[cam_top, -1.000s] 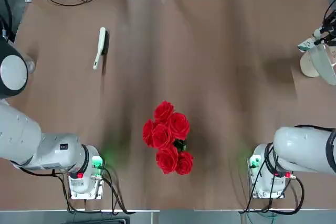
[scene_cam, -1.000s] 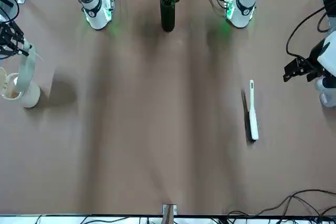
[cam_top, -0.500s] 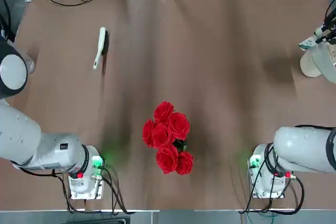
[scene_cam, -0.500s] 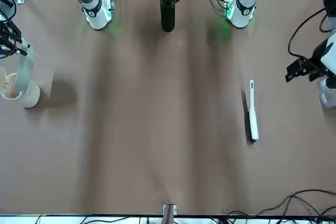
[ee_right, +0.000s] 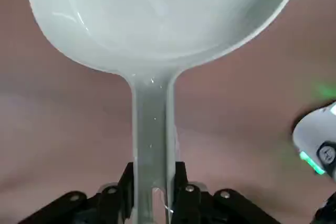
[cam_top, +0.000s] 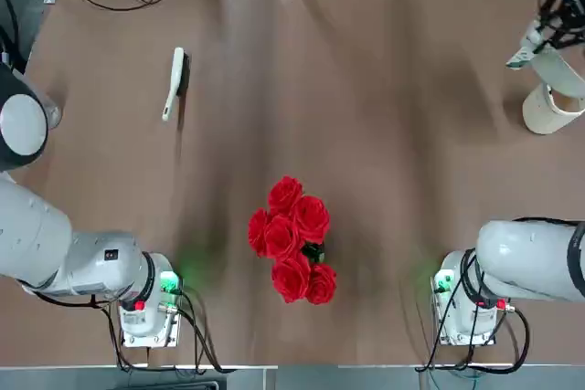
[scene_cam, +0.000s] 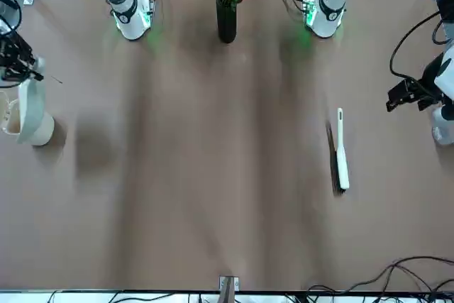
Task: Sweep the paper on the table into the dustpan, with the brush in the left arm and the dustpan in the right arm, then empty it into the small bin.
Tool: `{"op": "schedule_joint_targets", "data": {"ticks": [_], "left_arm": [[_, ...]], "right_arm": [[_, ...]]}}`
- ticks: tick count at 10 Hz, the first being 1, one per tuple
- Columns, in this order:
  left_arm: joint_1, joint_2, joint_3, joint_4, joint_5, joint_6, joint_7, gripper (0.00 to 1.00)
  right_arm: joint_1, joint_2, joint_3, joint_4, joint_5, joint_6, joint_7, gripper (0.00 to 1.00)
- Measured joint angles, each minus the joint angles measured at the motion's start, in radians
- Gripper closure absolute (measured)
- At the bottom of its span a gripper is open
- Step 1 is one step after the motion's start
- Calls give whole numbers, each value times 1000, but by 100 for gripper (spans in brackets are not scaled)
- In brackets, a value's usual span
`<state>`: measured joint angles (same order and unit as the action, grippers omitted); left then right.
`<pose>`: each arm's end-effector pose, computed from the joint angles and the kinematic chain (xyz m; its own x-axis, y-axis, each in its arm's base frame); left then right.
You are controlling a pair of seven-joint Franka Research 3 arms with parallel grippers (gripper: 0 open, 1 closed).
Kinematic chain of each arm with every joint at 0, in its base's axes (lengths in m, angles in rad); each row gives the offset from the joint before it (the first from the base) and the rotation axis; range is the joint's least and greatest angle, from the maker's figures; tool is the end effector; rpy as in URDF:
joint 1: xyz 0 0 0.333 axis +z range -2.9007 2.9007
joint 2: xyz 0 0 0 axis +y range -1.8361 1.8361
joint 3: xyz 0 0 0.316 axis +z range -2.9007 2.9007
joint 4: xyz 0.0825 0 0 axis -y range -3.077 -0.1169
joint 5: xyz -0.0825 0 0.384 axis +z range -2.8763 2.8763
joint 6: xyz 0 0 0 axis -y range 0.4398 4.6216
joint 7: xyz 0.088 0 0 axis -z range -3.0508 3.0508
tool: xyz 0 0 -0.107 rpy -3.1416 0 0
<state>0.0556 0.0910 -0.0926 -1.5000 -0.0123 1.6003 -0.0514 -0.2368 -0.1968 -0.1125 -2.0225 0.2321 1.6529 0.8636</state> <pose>0.5850 -0.0204 0.6090 0.9998 0.0152 0.0086 0.0150 -0.9997 0.0212 0.4584 -0.1460 0.5240 0.3060 -0.9037 -0.2995 -0.9493 -0.3133 -0.0249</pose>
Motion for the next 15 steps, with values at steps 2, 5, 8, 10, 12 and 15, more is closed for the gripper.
{"op": "schedule_joint_targets", "data": {"ticks": [2,5,8,10,12,15], "left_arm": [[0,2,0,0,0,5,0,0],[-1,2,-2,0,0,6,0,0],[-1,2,-2,0,0,6,0,0],[-1,2,-1,0,0,6,0,0],[-1,2,-1,0,0,6,0,0],[-1,2,-1,0,0,7,0,0]], "right_arm": [[27,3,124,23,-76,1,-131,67],[133,14,138,47,-169,0,-502,67],[267,78,141,69,-288,3,-940,67],[312,133,141,70,-372,23,-1292,67],[309,167,133,72,-404,43,-1621,67],[249,194,119,47,-410,189,-2100,67]]}}
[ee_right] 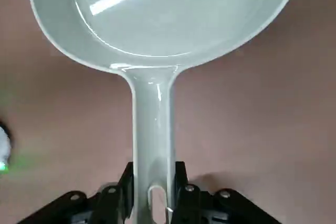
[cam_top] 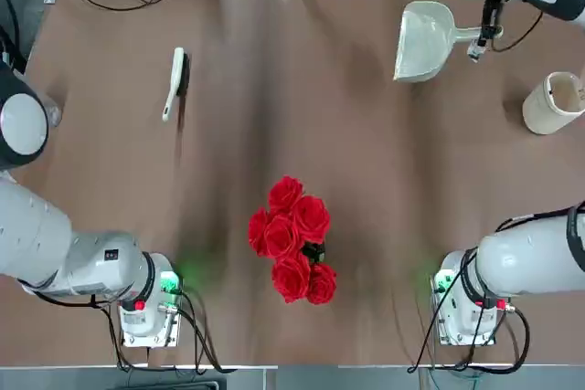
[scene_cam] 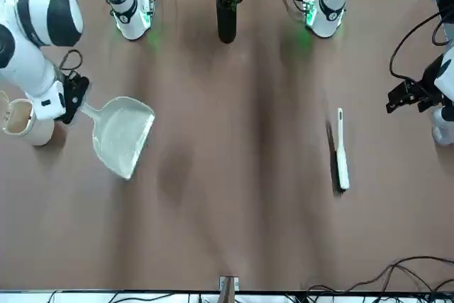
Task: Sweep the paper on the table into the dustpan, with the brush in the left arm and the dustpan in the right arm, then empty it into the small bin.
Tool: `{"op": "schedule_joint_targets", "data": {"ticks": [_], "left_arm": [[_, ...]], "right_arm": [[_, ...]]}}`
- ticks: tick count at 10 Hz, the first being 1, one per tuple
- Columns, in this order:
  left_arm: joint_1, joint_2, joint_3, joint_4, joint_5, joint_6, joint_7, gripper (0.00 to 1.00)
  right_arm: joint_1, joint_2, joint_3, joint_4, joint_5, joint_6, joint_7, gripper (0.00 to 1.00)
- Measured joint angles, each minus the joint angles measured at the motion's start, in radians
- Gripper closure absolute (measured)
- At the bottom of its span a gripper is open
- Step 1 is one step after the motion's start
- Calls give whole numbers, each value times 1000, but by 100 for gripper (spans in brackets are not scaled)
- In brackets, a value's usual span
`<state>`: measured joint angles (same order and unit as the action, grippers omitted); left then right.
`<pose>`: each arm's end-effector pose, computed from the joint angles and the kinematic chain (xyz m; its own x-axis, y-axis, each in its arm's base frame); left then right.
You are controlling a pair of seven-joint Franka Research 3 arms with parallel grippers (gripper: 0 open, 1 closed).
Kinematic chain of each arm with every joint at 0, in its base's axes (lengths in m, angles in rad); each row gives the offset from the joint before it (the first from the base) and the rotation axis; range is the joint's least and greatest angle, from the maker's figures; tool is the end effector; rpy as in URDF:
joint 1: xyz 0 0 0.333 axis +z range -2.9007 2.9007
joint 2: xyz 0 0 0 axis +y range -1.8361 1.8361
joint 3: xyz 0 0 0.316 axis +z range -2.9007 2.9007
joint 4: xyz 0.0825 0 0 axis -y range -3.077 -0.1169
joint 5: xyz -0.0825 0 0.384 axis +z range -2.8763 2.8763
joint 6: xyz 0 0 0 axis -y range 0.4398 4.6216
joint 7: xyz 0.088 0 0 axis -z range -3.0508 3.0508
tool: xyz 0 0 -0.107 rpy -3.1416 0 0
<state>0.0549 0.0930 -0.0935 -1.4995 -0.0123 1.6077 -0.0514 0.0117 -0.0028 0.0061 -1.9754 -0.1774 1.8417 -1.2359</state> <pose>0.5863 -0.0213 0.6087 0.9998 0.0138 0.0145 0.0135 -0.9997 0.0217 0.5412 -0.0044 0.4586 0.2433 0.9496 -0.1976 0.9623 -0.2618 -0.0735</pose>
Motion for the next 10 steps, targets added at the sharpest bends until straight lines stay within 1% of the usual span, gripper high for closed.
{"op": "schedule_joint_targets", "data": {"ticks": [1,3,5,7,10], "left_arm": [[0,0,0,0,0,1,0,0],[0,0,0,0,0,4,0,0],[0,0,0,0,0,8,0,0],[0,0,0,0,0,9,0,0],[1,0,1,0,0,9,0,0]], "right_arm": [[-19,17,-2,-9,0,35,-117,67],[-27,67,-2,-14,0,98,-263,67],[-53,137,-2,-24,1,193,-350,67],[-102,217,-3,-39,2,301,-440,67],[-171,313,-4,-45,3,428,-533,67]]}}
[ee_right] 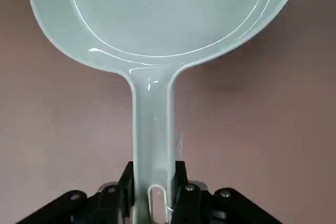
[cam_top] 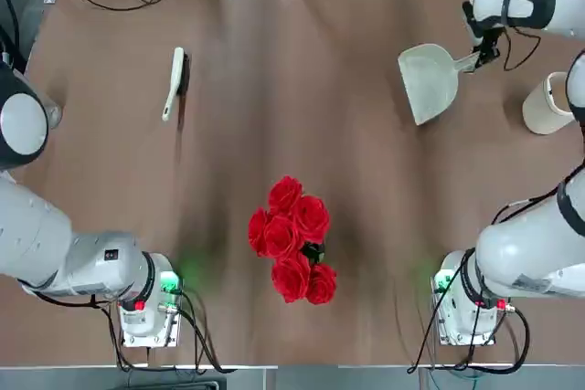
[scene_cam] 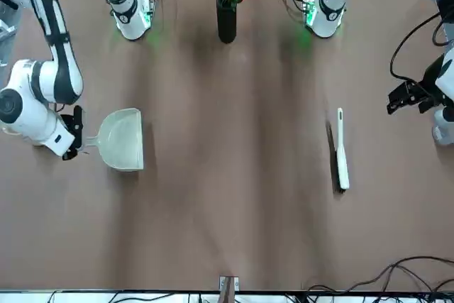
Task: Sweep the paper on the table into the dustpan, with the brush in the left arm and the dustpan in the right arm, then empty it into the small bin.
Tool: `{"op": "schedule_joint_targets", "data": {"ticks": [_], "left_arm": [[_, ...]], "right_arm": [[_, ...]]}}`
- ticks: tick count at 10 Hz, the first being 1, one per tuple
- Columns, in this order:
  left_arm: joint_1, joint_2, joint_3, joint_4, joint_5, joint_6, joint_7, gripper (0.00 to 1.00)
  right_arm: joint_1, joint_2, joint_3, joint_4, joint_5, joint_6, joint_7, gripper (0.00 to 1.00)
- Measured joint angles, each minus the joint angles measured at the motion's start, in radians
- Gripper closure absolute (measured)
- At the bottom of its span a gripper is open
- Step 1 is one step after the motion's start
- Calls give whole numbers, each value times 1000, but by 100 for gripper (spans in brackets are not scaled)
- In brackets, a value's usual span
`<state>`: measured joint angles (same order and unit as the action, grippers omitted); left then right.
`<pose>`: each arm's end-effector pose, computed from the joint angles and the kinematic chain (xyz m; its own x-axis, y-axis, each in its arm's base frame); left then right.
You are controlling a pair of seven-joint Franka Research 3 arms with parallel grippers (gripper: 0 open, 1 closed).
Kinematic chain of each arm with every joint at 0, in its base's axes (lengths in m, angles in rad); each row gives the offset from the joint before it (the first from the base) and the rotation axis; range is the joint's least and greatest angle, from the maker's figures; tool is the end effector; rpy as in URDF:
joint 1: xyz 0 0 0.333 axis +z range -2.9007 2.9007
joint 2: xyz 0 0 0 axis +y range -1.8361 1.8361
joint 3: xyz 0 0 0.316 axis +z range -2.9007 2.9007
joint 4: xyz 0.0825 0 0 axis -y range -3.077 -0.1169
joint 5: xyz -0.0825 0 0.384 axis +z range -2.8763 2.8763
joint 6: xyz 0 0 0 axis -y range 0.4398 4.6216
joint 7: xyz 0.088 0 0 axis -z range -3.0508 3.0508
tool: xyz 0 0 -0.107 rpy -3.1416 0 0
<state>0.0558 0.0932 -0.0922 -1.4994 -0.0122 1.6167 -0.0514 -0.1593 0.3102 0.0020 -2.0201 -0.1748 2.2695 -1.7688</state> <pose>0.5874 -0.0200 0.6095 0.9996 0.0162 0.0234 0.0157 -0.9996 0.0220 0.5839 -0.0971 0.2923 -0.1607 0.9809 -0.1097 0.9843 0.1510 -0.0912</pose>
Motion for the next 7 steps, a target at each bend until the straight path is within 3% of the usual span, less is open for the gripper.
{"op": "schedule_joint_targets", "data": {"ticks": [2,7], "left_arm": [[1,5,2,0,0,0,0,0],[1,15,3,0,0,0,0,0]], "right_arm": [[-15,44,0,-28,0,71,-12,67],[-19,48,2,-66,19,111,-12,65]]}}
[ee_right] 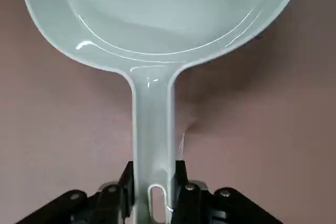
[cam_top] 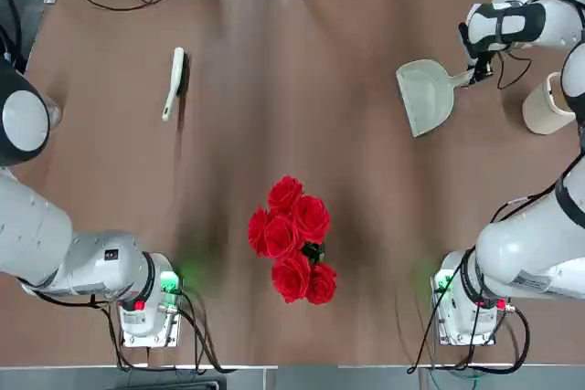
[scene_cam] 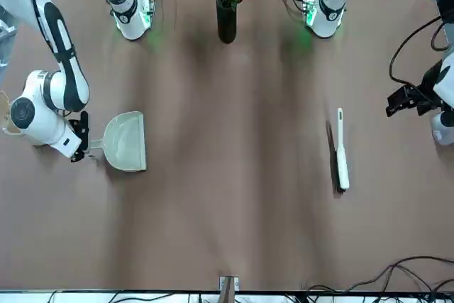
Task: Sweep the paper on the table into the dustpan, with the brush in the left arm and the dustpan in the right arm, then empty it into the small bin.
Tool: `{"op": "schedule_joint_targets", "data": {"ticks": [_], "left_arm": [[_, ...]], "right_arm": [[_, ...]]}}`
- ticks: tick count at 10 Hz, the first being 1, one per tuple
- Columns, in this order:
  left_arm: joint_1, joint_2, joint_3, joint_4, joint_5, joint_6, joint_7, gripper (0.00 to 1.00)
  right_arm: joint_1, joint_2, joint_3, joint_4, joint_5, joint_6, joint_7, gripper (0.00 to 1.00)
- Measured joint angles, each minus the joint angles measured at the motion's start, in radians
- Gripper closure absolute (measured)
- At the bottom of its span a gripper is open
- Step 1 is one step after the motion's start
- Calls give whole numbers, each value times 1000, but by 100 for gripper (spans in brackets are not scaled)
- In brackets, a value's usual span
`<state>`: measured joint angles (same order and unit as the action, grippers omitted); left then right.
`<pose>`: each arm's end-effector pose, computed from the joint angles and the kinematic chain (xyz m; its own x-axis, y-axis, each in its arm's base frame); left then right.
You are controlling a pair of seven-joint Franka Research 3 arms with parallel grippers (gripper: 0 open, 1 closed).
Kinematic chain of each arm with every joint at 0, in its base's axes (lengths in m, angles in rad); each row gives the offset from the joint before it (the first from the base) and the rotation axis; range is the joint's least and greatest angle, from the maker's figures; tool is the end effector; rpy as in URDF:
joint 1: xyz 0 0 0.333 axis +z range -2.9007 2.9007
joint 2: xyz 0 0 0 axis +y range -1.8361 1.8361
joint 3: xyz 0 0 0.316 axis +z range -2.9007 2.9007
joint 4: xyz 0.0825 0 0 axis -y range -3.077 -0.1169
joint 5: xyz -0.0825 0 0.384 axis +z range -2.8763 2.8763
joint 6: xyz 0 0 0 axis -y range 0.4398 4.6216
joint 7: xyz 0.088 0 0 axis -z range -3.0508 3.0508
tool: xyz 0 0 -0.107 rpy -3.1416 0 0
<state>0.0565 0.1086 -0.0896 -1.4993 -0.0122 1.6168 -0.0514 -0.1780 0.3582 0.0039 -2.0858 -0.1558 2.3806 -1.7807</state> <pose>0.5916 -0.0179 0.6004 0.9998 0.0195 0.0082 0.0193 -0.9996 0.0223 0.5701 -0.1019 0.2464 -0.1544 0.9846 -0.0818 0.9852 0.1472 -0.0878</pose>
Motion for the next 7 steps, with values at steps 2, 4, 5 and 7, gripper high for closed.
{"op": "schedule_joint_targets", "data": {"ticks": [2,4,5,7], "left_arm": [[0,0,0,0,0,0,0,0],[8,0,1,1,0,0,0,0],[11,0,1,1,0,0,0,0],[11,-1,1,5,0,0,0,0]], "right_arm": [[4,-1,6,3,22,-4,2,55],[6,-5,8,35,32,-55,5,27],[6,-8,8,70,59,-121,10,11],[6,-19,8,207,112,-339,24,0]]}}
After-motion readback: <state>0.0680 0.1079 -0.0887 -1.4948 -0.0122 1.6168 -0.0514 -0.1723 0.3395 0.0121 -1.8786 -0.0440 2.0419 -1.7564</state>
